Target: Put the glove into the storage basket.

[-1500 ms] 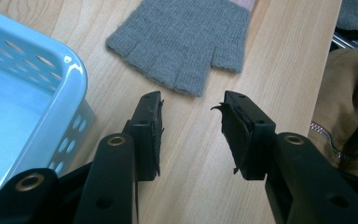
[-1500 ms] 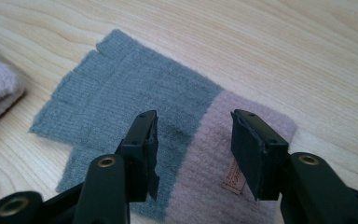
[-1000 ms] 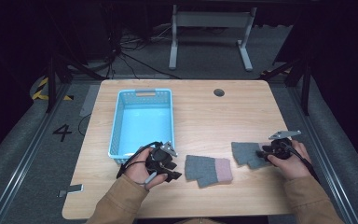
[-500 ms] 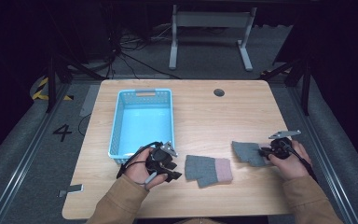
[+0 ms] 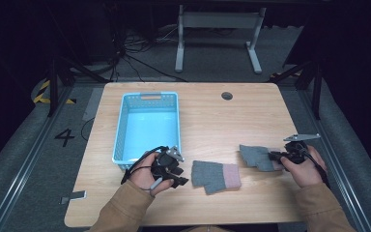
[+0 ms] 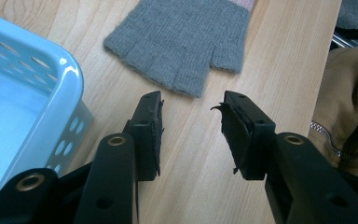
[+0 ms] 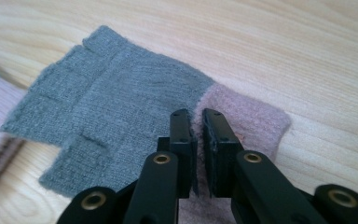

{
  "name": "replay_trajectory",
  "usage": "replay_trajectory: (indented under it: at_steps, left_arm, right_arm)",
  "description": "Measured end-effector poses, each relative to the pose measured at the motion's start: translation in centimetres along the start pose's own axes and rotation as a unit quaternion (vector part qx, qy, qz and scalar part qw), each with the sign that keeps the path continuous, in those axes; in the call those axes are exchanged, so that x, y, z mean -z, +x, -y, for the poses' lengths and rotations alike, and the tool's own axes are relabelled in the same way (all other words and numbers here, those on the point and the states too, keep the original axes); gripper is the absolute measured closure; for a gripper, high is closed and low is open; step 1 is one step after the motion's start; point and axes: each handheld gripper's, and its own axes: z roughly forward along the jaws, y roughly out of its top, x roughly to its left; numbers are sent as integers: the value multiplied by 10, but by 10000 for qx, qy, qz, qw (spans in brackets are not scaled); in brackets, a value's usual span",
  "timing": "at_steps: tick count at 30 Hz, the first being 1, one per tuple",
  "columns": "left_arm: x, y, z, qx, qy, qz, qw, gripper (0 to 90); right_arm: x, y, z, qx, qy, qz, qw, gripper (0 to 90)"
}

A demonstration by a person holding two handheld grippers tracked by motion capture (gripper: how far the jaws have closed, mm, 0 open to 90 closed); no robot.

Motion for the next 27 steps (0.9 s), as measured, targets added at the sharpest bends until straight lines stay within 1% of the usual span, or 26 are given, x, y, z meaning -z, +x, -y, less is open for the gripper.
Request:
replay_trajectory:
  at_steps: [1,2,5,6,7,8,10,11,14,16,18,20,21,22,27]
  left_arm:
    - [0,0,0,0,1,2,10000,590]
    - [0,0,0,0,-1,4,10000,590]
    - [0,0,0,3,-7,-5,10000,590]
    - [1,0,0,7,-14,-4,10000,591]
    - [1,0,0,8,-4,-1,10000,591]
    - [1,0,0,8,-4,-1,10000,590]
    - [1,0,0,12,-4,-9,10000,590]
    - [1,0,0,15,-14,-14,10000,590]
    - [1,0,0,18,-23,-9,10000,590]
    - [2,0,0,12,-30,-10,10000,590]
    - [2,0,1,13,-31,-18,10000,590]
    - [2,0,1,18,-31,-20,10000,591]
    - [2,0,1,15,-21,-17,10000,590]
    - [2,0,1,15,-20,-24,10000,590]
    - [3,0,4,46,-27,-48,10000,590]
  right_arm:
    - [3,2,-1,-33,-17,-34,10000,836]
    - [4,3,-1,5,-76,-48,10000,836]
    - [10,7,-4,-57,-136,-99,9998,835]
    - [14,11,-6,-75,-180,-167,9997,834]
    - [14,11,-6,-75,-180,-167,9997,834]
    - [16,13,-7,-41,-198,-229,9995,834]
    - [19,18,-9,-95,-223,-471,9986,833]
    - [19,20,-9,-82,-222,-507,9984,834]
    - [22,28,-11,4,-217,-522,9984,833]
    - [23,30,-12,32,-221,-531,9983,833]
    - [25,37,-14,34,-251,-553,9981,833]
    - [26,39,-15,61,-285,-556,9980,833]
    - [28,44,-16,78,-298,-573,9979,833]
    - [28,44,-16,78,-298,-573,9979,833]
    - [29,58,-20,198,-333,-632,9972,831]
